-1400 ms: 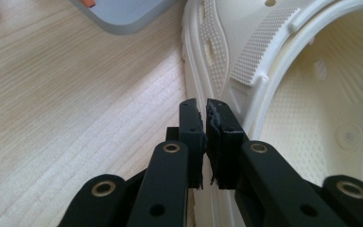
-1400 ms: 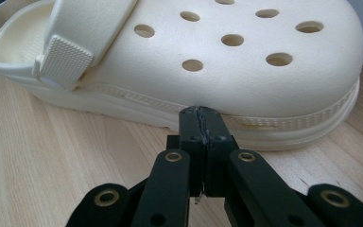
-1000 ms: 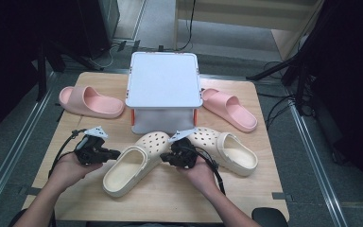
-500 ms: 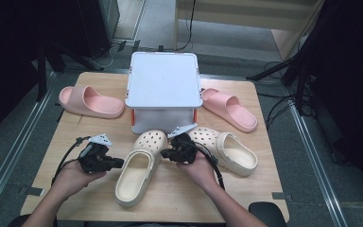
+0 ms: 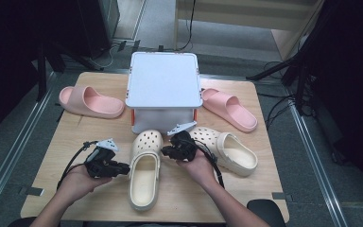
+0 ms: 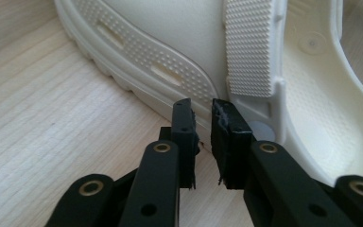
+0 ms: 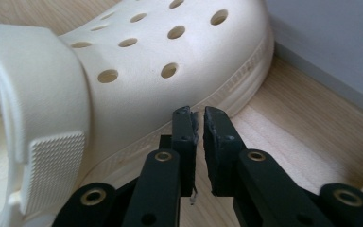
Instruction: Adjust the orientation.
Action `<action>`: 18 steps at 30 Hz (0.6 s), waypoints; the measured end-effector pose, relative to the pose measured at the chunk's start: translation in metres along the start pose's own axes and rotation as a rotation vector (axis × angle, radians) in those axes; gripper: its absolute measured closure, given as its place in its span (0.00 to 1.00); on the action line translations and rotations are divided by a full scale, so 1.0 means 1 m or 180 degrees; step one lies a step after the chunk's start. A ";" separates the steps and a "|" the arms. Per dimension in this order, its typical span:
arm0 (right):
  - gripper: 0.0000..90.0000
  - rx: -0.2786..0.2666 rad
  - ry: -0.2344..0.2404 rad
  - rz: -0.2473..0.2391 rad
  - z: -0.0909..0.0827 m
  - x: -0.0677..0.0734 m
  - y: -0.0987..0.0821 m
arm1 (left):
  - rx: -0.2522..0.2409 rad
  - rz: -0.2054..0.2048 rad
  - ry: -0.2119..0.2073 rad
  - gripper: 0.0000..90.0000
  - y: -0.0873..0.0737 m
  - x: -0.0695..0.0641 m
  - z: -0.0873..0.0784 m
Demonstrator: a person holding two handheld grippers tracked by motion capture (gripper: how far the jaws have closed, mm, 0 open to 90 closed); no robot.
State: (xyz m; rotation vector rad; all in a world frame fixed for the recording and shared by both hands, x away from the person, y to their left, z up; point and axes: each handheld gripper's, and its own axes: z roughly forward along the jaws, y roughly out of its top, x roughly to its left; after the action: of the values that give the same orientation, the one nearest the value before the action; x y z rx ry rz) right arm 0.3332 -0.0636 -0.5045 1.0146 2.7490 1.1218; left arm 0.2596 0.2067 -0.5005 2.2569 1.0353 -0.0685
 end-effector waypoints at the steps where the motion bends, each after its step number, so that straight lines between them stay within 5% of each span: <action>1: 0.91 -0.0001 -0.0018 -0.0006 0.000 0.000 0.000 | 0.0000 0.0004 0.0000 0.85 0.000 0.000 0.000; 9: 0.79 -0.0150 -0.0076 -0.0056 -0.007 -0.001 0.001 | -0.0210 -0.0309 -0.0047 0.61 0.002 0.009 -0.015; 18: 0.68 -0.0392 -0.0028 -0.0034 -0.030 0.001 0.000 | -0.0381 -0.0213 0.0085 0.47 0.017 0.010 -0.028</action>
State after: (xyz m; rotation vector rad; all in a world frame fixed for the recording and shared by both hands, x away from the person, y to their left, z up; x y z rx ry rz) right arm 0.3249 -0.0816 -0.4820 0.9867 2.6371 1.2640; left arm 0.2728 0.2209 -0.4724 2.1209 1.0999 -0.0046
